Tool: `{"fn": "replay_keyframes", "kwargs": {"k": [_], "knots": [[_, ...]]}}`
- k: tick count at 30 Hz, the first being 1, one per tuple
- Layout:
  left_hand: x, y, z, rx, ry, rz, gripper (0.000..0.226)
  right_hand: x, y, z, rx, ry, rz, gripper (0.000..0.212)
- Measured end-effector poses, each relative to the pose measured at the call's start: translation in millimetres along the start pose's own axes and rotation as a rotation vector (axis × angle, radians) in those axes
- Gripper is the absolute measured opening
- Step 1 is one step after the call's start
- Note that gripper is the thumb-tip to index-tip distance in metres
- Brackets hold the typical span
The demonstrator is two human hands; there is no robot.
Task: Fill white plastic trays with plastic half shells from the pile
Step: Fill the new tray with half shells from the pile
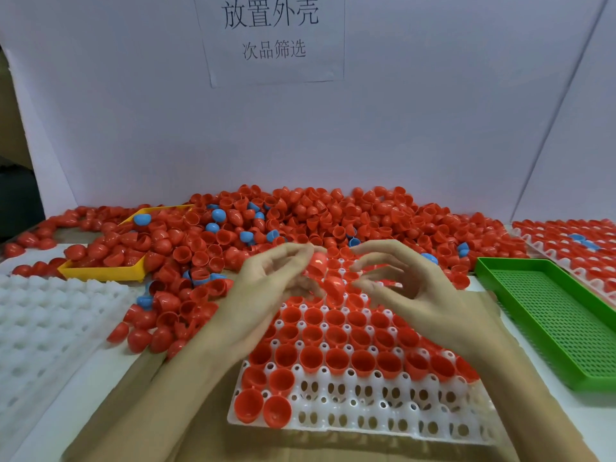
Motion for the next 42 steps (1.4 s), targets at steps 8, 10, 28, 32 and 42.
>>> {"fn": "replay_keyframes", "kwargs": {"k": [8,10,28,32,42], "knots": [[-10,4,14,0.011,-0.142,-0.108,0.038,2,1,20,-0.006,0.093,-0.08,0.038],[-10,4,16,-0.035,-0.169,-0.127,0.038,4,1,18,0.014,0.105,-0.077,0.037],[-26,-20,-39,0.231,-0.329,0.024,0.06,-8,2,35,-0.338,0.35,-0.017,0.007],[-26,-25,-51,0.284,-0.328,0.011,0.059,-21,16,50,-0.517,0.475,0.032,0.006],[-21,-21,-53,0.257,-0.383,0.065,0.054,-34,20,76,-0.58,0.697,0.081,0.013]]}}
Point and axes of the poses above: each hand's wrist, its own y-axis away from the middle knuckle, its own z-axis out of the palm, x = y × z, the point moved 1 cm from there along -y, towards the middle knuckle, and after that the axes turned 3 degrees about y, right-handed, at the moved point
